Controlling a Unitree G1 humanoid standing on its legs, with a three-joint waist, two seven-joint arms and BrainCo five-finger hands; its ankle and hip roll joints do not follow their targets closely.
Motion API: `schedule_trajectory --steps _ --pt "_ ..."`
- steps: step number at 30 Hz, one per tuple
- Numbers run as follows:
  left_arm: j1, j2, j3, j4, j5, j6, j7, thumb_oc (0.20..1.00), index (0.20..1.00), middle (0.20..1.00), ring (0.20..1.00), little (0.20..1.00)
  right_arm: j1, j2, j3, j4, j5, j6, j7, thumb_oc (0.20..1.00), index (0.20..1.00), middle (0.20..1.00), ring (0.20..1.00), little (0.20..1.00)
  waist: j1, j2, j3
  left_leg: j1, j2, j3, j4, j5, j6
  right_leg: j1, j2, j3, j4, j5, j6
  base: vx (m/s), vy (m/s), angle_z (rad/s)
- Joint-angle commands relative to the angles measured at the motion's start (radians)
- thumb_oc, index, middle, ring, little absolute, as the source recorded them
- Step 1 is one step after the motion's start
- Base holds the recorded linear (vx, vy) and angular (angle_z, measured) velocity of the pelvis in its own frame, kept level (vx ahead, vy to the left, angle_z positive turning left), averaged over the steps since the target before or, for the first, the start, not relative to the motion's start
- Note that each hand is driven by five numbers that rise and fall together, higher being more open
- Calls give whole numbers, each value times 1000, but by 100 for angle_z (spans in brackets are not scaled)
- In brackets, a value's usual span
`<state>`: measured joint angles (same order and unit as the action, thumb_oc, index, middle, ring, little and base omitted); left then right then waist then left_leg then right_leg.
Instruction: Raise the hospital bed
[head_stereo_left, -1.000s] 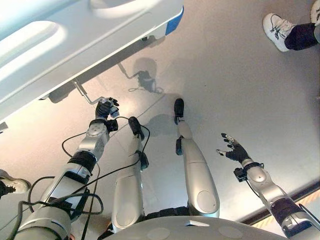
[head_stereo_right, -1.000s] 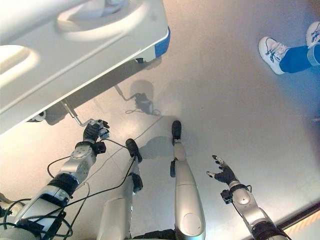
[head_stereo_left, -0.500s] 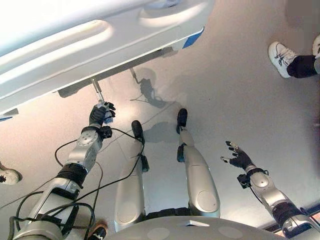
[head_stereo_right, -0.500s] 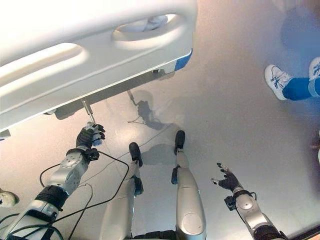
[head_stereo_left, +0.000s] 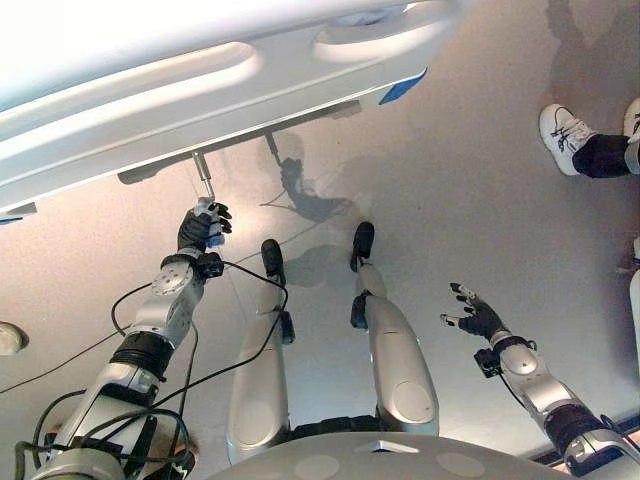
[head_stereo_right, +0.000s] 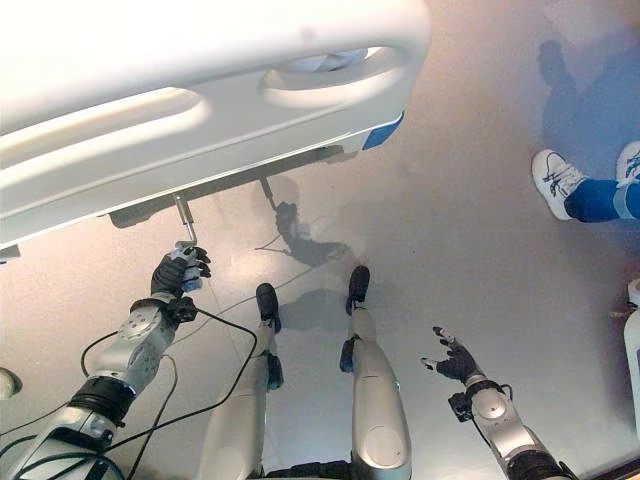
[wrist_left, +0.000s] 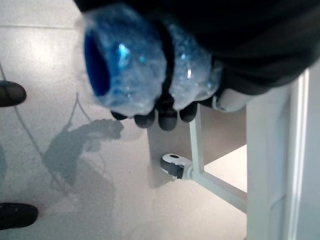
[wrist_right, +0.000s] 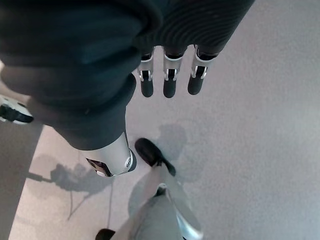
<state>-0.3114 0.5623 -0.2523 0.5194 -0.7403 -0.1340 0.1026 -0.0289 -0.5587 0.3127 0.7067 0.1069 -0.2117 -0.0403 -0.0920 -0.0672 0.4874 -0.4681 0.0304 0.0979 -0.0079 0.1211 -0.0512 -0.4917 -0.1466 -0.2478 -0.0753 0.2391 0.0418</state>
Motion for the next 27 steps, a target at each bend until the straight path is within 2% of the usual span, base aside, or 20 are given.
schedule_trajectory --steps 1,12,18,27 --pt "222 78 56 -211 1 -123 -44 200 200 200 200 200 81 -4 1 -2 -6 -6 4 1000 1000 1000 1000 1000 68 -38 -66 -106 -71 -12 43 -5 50 -30 22 -19 97 -70 75 11 37 11" --pt "215 106 117 -75 -4 -118 -25 200 200 200 200 200 90 -4 11 -20 1 -14 13 1000 1000 1000 1000 1000 84 -89 -57 -132 -71 -30 36 1 52 -30 15 -47 77 -53 89 15 37 9" --pt "128 117 138 89 0 -107 3 200 200 200 200 200 91 -11 17 -57 21 -23 17 1000 1000 1000 1000 1000 78 -132 -39 -160 -66 -38 41 0 50 -43 15 -59 71 -45 96 18 24 4" --pt "7 122 128 235 3 -97 29 200 200 200 200 200 85 -20 31 -101 37 -27 9 1000 1000 1000 1000 1000 65 -162 -14 -200 -63 -40 53 -5 48 -66 13 -60 68 -38 100 14 21 4"
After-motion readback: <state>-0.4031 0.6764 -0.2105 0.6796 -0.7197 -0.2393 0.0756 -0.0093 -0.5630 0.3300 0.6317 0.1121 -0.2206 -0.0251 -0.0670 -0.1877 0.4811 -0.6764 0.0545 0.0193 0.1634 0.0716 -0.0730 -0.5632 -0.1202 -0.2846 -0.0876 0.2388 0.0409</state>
